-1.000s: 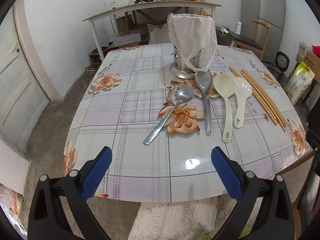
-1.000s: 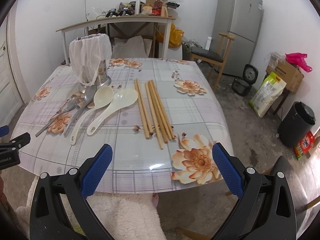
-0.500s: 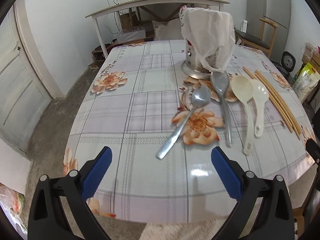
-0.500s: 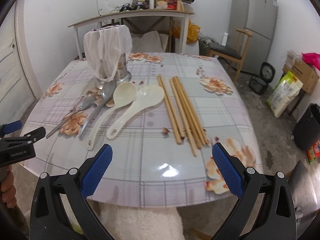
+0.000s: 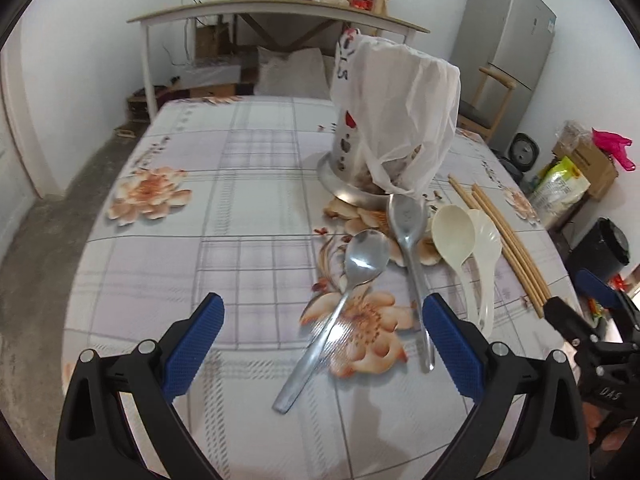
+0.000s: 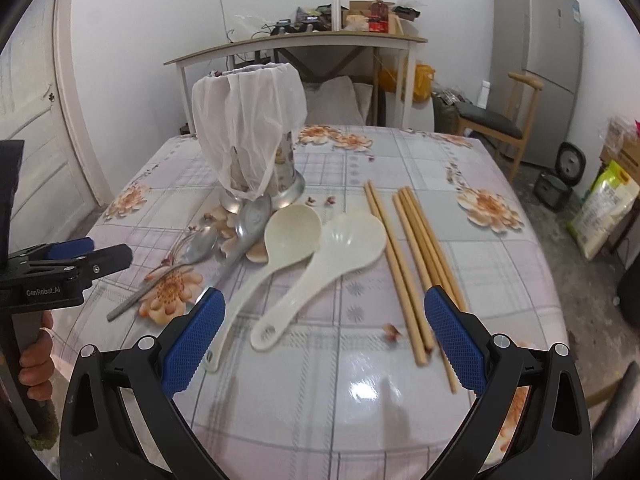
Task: Organize utensils
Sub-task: 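Close the left tool on the small metal spoon while the right tool approaches a white rice paddle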
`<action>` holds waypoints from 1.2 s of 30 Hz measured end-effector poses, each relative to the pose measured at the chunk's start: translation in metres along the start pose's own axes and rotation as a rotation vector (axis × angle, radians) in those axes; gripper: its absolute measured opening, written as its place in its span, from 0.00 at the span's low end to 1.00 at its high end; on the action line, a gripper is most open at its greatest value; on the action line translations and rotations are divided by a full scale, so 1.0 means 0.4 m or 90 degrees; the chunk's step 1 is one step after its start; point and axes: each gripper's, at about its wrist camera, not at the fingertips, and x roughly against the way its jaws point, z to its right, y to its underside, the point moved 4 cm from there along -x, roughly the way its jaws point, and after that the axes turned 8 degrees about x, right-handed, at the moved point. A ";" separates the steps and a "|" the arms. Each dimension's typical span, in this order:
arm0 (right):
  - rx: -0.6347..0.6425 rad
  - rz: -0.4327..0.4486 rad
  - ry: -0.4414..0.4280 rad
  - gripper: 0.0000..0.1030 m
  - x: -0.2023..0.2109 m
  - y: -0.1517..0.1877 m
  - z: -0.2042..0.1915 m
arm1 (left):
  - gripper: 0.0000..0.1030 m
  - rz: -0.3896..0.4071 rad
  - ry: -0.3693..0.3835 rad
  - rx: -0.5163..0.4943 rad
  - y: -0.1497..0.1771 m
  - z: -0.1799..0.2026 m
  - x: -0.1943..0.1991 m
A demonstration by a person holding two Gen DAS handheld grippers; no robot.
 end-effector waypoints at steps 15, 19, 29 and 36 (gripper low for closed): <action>-0.013 -0.013 -0.048 0.93 -0.069 -0.001 0.030 | 0.94 -0.037 0.022 -0.122 -0.073 0.033 -0.118; -0.013 -0.011 -0.047 0.92 -0.076 -0.002 0.037 | 0.79 -0.075 0.064 -0.165 -0.076 0.056 -0.152; -0.010 -0.018 -0.050 0.92 -0.101 0.000 0.037 | 0.44 -0.134 0.076 -0.276 -0.067 0.095 -0.231; -0.007 -0.019 -0.050 0.92 -0.107 0.002 0.033 | 0.26 -0.129 0.076 -0.277 -0.068 0.105 -0.242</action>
